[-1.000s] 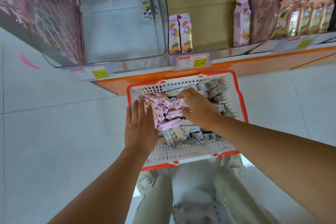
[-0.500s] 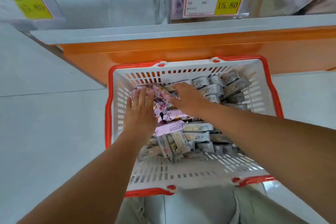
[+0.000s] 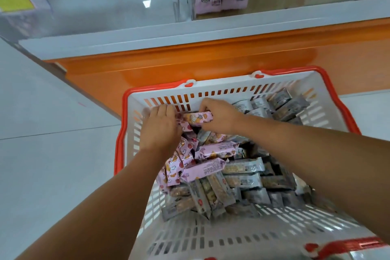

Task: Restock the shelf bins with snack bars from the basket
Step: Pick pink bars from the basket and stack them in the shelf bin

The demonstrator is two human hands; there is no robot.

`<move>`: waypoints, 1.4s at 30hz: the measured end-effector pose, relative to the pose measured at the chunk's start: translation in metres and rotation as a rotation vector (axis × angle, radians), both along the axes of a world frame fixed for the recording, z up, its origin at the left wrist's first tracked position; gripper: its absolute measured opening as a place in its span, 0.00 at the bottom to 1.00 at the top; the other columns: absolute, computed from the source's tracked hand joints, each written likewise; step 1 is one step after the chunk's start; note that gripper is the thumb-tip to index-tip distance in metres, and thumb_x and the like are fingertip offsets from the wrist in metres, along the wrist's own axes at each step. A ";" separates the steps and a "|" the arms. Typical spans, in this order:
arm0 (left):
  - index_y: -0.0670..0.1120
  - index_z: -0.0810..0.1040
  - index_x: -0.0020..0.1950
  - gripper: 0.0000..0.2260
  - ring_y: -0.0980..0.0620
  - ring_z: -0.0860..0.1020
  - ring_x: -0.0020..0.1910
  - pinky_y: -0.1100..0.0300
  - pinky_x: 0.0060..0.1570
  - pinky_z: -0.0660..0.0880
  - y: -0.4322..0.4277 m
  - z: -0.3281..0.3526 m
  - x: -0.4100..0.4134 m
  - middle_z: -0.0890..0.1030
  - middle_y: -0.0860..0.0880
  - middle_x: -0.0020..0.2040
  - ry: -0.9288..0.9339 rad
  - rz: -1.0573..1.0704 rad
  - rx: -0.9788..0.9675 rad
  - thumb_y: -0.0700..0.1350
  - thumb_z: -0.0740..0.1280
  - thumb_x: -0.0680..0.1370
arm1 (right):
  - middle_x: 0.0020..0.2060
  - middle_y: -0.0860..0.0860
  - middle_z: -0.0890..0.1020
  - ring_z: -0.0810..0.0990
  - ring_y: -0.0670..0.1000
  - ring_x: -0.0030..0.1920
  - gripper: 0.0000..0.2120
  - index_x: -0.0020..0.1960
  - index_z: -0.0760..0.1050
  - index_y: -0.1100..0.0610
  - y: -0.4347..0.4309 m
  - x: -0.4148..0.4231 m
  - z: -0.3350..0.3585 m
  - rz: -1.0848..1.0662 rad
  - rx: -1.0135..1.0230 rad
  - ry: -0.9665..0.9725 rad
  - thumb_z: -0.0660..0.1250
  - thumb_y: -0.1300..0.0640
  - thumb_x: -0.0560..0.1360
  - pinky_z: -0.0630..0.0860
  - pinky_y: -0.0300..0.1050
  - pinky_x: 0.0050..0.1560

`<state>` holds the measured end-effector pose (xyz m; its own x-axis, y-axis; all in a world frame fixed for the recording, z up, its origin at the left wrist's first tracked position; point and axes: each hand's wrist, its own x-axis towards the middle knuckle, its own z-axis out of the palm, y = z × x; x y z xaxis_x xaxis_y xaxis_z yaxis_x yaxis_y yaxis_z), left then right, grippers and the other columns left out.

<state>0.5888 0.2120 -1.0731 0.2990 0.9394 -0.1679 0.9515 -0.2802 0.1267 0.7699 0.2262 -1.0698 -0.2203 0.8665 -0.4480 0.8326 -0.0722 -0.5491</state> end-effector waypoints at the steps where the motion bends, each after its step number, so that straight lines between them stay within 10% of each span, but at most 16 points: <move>1: 0.46 0.67 0.68 0.17 0.47 0.68 0.64 0.51 0.68 0.61 0.003 0.001 0.000 0.72 0.47 0.65 -0.053 -0.011 -0.019 0.48 0.54 0.80 | 0.53 0.54 0.77 0.76 0.55 0.49 0.15 0.55 0.70 0.54 0.001 0.005 0.002 0.007 -0.019 0.045 0.72 0.58 0.73 0.75 0.50 0.46; 6: 0.50 0.64 0.76 0.25 0.50 0.70 0.66 0.52 0.67 0.66 0.008 0.008 0.009 0.72 0.49 0.69 -0.266 -0.185 -0.227 0.52 0.63 0.80 | 0.54 0.49 0.74 0.73 0.47 0.44 0.14 0.56 0.72 0.51 0.002 0.026 0.025 0.045 -0.053 0.181 0.70 0.63 0.75 0.70 0.39 0.39; 11: 0.47 0.78 0.54 0.10 0.48 0.78 0.44 0.52 0.44 0.77 0.012 0.018 0.025 0.80 0.46 0.46 -0.410 -0.114 -0.429 0.51 0.68 0.78 | 0.55 0.47 0.73 0.75 0.46 0.39 0.18 0.59 0.74 0.52 0.000 0.042 0.042 -0.047 -0.135 0.303 0.70 0.68 0.74 0.72 0.35 0.34; 17: 0.44 0.77 0.46 0.09 0.56 0.75 0.38 0.66 0.36 0.70 0.007 0.043 0.030 0.77 0.53 0.39 -0.678 0.035 -0.538 0.48 0.72 0.75 | 0.56 0.63 0.78 0.82 0.60 0.54 0.29 0.72 0.57 0.58 -0.015 0.046 0.070 -0.376 -0.385 0.575 0.68 0.64 0.77 0.79 0.50 0.56; 24: 0.43 0.75 0.48 0.15 0.55 0.73 0.34 0.64 0.34 0.68 -0.019 0.099 0.044 0.76 0.52 0.34 -0.678 0.135 -0.580 0.52 0.74 0.73 | 0.44 0.55 0.77 0.80 0.51 0.42 0.06 0.48 0.69 0.57 -0.046 0.035 0.120 -0.513 -0.314 0.627 0.67 0.59 0.78 0.80 0.48 0.52; 33: 0.45 0.73 0.53 0.16 0.51 0.78 0.42 0.56 0.40 0.73 -0.053 0.201 0.060 0.79 0.52 0.41 -0.674 0.095 -0.315 0.48 0.75 0.72 | 0.54 0.68 0.77 0.79 0.55 0.43 0.23 0.59 0.63 0.68 -0.077 0.022 0.205 -0.567 0.112 0.596 0.72 0.67 0.72 0.81 0.47 0.38; 37: 0.47 0.72 0.58 0.19 0.52 0.79 0.50 0.61 0.49 0.74 -0.062 0.241 0.058 0.79 0.51 0.50 -0.863 0.025 -0.376 0.48 0.75 0.72 | 0.37 0.53 0.72 0.72 0.45 0.34 0.15 0.49 0.60 0.57 -0.090 0.032 0.256 -0.542 0.358 0.540 0.68 0.65 0.75 0.73 0.44 0.36; 39: 0.49 0.73 0.61 0.19 0.51 0.76 0.56 0.58 0.55 0.73 -0.057 0.259 0.055 0.77 0.50 0.56 -0.818 -0.024 -0.173 0.48 0.72 0.72 | 0.33 0.55 0.69 0.70 0.48 0.30 0.15 0.42 0.61 0.54 -0.089 0.043 0.283 -0.507 0.473 0.526 0.66 0.67 0.76 0.70 0.38 0.32; 42: 0.46 0.71 0.67 0.20 0.47 0.70 0.64 0.54 0.63 0.65 -0.044 0.282 0.053 0.73 0.46 0.64 -0.517 -0.099 0.233 0.43 0.67 0.76 | 0.43 0.65 0.76 0.78 0.62 0.40 0.15 0.54 0.61 0.54 -0.071 0.056 0.314 -0.482 0.602 0.513 0.66 0.64 0.76 0.79 0.56 0.45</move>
